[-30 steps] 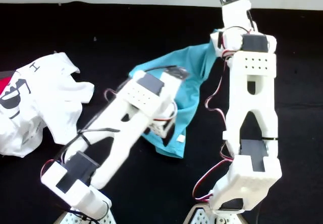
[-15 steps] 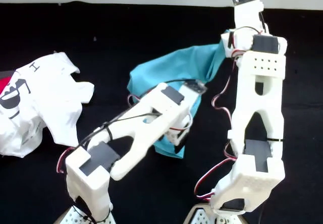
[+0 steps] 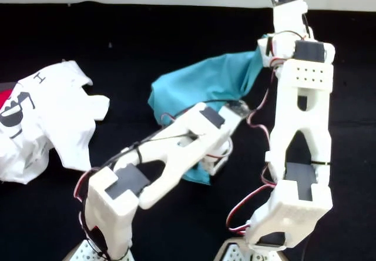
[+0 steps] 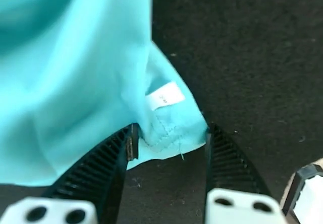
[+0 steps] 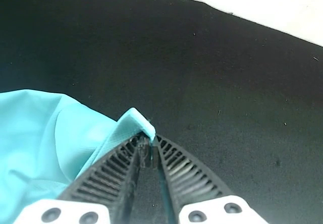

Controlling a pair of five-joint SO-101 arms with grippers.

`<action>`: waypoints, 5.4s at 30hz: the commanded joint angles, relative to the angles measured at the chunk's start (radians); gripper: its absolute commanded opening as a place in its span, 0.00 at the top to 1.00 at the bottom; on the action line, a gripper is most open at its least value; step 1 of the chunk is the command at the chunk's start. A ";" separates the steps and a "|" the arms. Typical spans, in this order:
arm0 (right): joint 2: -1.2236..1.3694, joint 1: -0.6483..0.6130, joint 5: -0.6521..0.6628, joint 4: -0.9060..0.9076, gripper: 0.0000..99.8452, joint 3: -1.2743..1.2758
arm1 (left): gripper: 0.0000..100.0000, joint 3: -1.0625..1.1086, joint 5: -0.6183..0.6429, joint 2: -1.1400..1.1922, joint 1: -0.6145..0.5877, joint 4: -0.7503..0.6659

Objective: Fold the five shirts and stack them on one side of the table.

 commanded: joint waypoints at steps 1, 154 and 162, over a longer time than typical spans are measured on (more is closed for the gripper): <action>-0.028 0.010 0.012 0.004 0.99 -0.004 | 0.89 -0.031 0.005 -0.018 -0.021 -0.003; -0.759 0.199 0.161 0.176 0.99 0.478 | 0.99 -0.406 -0.420 -0.742 -0.851 0.543; -0.794 0.228 0.149 0.096 0.99 0.291 | 0.99 -0.656 -0.345 -0.743 -0.826 0.545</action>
